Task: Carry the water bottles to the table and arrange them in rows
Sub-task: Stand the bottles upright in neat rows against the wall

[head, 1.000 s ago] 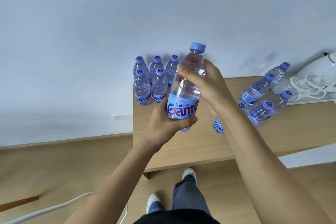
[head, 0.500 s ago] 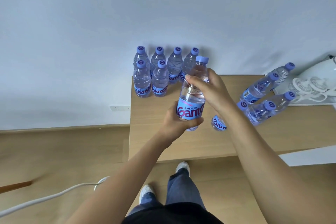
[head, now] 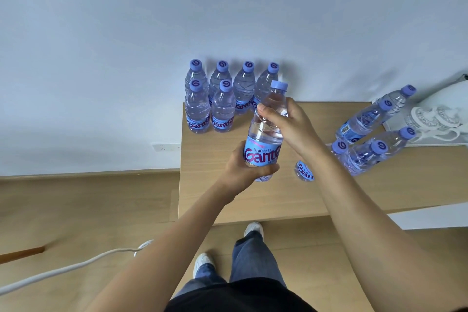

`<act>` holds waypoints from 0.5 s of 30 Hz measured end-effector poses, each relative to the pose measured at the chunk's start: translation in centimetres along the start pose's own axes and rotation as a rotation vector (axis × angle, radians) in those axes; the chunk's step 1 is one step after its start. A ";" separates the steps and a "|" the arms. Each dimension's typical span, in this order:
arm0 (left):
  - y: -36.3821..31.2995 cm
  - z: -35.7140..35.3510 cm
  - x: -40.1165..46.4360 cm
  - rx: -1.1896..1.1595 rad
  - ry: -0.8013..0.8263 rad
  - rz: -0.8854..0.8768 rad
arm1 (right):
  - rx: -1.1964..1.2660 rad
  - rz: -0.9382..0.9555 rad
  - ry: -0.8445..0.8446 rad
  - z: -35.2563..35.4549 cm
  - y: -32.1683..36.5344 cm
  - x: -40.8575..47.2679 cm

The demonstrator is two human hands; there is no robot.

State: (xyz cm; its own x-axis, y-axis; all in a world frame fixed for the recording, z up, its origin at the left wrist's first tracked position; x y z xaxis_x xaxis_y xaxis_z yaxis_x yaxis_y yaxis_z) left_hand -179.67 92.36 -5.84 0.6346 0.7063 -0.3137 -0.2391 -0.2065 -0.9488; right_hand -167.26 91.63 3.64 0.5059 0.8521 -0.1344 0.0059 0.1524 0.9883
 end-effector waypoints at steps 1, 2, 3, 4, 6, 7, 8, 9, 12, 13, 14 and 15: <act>0.1 0.0 0.0 0.004 0.001 0.003 | 0.006 -0.004 0.004 0.0 -0.2 0.1; 0.3 0.0 0.1 0.007 0.004 0.003 | 0.011 -0.005 0.009 -0.1 -0.4 0.2; 0.4 -0.1 0.2 0.012 0.008 0.002 | 0.010 -0.004 0.015 -0.1 -0.5 0.3; 0.6 -0.1 0.4 0.017 0.009 0.000 | 0.004 -0.003 0.022 -0.1 -0.7 0.4; 0.9 0.0 0.7 0.036 0.004 0.002 | -0.004 -0.010 0.045 0.0 -1.1 0.6; 1.2 0.0 1.0 0.050 0.001 0.008 | -0.004 -0.022 0.058 0.0 -1.4 0.7; 1.4 0.1 1.2 0.065 -0.001 0.017 | -0.002 -0.038 0.070 0.1 -1.7 0.9; 1.7 0.2 1.4 0.078 -0.002 0.024 | 0.000 -0.053 0.078 0.2 -2.0 1.0; 2.6 0.3 2.2 0.118 -0.011 0.034 | -0.015 -0.074 0.098 0.4 -2.7 1.5; 2.9 0.4 2.4 0.130 -0.020 0.037 | -0.025 -0.077 0.115 0.4 -3.0 1.6; 3.2 0.5 2.6 0.140 -0.033 0.042 | -0.032 -0.081 0.133 0.3 -3.4 1.7; 3.7 0.5 2.8 0.148 -0.046 0.051 | -0.035 -0.088 0.146 0.2 -3.8 1.9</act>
State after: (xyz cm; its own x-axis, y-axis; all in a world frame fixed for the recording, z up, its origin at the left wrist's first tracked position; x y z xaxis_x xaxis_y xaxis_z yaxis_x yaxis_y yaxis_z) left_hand -179.19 93.93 -10.15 0.5853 0.7286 -0.3557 -0.3779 -0.1430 -0.9147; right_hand -166.15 92.53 -0.40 0.3736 0.8981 -0.2319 0.0134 0.2448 0.9695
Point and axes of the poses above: each hand's wrist, its own x-axis towards the middle knuckle, its own z-axis out of the back of the hand, y = z × x, the point moved 7 cm from there along x, towards the middle knuckle, and after that the axes turned 7 degrees about x, right-handed, at the moved point
